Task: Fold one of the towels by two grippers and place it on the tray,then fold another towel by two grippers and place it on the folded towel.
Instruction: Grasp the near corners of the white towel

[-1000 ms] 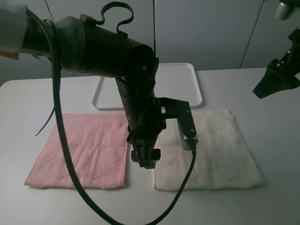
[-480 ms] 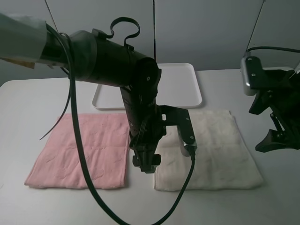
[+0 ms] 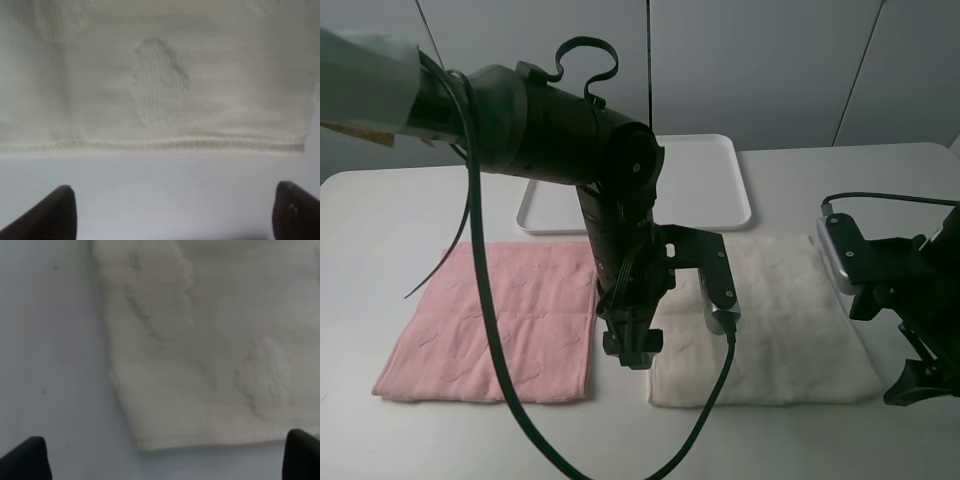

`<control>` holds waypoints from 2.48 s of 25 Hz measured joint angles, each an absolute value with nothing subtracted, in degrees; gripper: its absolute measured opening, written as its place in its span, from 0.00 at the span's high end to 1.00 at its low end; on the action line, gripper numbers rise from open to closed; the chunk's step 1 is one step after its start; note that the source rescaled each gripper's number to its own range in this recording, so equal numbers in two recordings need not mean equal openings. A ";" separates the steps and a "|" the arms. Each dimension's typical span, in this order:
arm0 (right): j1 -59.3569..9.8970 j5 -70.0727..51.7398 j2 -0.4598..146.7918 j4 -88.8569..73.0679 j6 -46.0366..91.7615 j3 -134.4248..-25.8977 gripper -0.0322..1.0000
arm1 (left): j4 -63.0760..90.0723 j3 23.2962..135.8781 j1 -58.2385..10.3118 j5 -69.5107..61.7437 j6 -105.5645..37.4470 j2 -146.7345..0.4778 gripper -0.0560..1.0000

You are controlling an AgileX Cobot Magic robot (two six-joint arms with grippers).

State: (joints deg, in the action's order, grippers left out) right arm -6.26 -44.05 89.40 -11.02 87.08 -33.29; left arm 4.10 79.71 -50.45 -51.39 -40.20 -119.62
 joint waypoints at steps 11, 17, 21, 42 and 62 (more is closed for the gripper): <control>-13.40 -35.77 89.30 -3.56 88.32 -26.98 0.00 | 4.00 79.71 -50.45 -51.18 -40.48 -119.62 0.00; -13.58 -33.33 89.30 -2.27 87.97 -23.74 0.00 | 3.89 79.71 -50.45 -51.18 -40.48 -119.62 0.00; -13.58 -32.29 89.30 -2.14 87.86 -23.42 0.00 | 3.89 79.71 -50.45 -51.18 -40.48 -119.62 0.00; -13.80 -30.98 93.35 0.86 85.57 -23.66 0.00 | 2.11 79.71 -55.92 -51.18 -38.16 -119.62 0.00; -13.80 -30.39 93.67 2.32 83.99 -23.75 0.00 | 0.45 79.71 -63.95 -54.54 -30.28 -123.63 0.00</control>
